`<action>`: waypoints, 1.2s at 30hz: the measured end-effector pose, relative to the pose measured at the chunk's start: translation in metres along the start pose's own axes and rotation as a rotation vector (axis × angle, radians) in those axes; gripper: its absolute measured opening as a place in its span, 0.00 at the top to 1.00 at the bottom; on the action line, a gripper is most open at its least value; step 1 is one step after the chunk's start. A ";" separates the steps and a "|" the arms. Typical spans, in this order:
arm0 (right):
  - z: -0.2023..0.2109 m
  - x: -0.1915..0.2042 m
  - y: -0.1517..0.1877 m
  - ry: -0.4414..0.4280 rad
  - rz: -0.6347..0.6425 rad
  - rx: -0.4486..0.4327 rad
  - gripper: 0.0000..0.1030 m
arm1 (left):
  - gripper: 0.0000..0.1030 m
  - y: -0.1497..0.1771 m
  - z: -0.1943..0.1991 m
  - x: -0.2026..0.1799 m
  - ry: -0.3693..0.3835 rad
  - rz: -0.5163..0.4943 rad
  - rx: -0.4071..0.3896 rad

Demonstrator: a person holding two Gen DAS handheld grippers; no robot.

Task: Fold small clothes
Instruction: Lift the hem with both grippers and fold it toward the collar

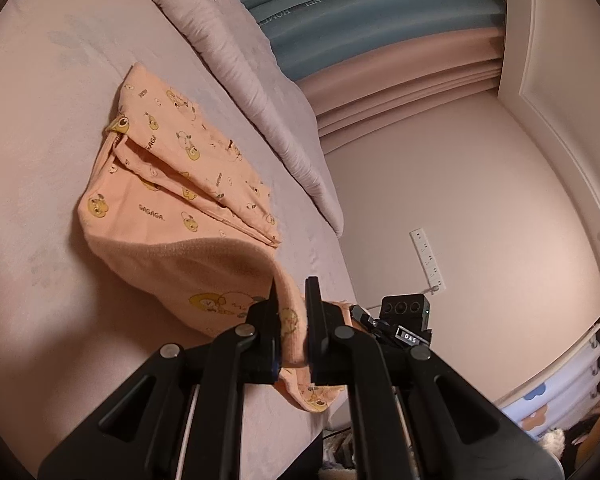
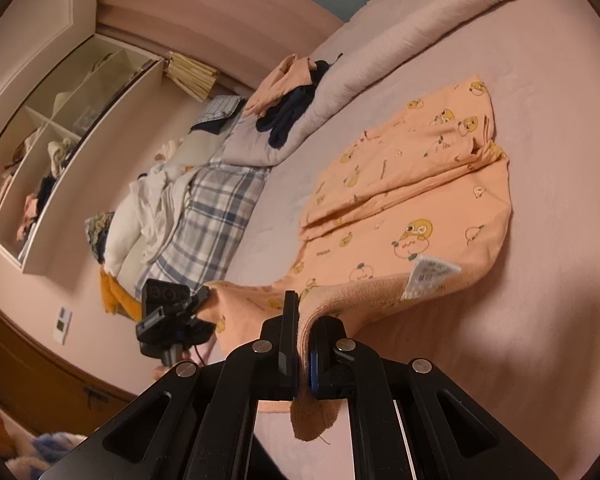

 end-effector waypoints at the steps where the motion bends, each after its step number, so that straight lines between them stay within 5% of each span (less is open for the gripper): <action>1: 0.000 0.000 -0.001 0.001 0.002 -0.002 0.94 | 0.94 -0.002 -0.002 0.001 0.001 0.002 0.000; 19: -0.013 -0.006 -0.035 -0.001 0.005 -0.045 0.94 | 0.94 -0.040 -0.032 -0.001 0.016 -0.015 0.003; 36: -0.029 -0.027 -0.096 0.022 -0.044 -0.148 0.94 | 0.94 -0.111 -0.075 0.001 -0.011 -0.024 -0.049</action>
Point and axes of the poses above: each gripper's, at about its wrist camera, not at the fingertips, and z roughly against the way its jaws point, x to its left, y to its underside, the point moved 2 cm from there along -z, roughly the way its jaws point, and after that the axes turned 11 degrees about -x, right-handed, at the moved point
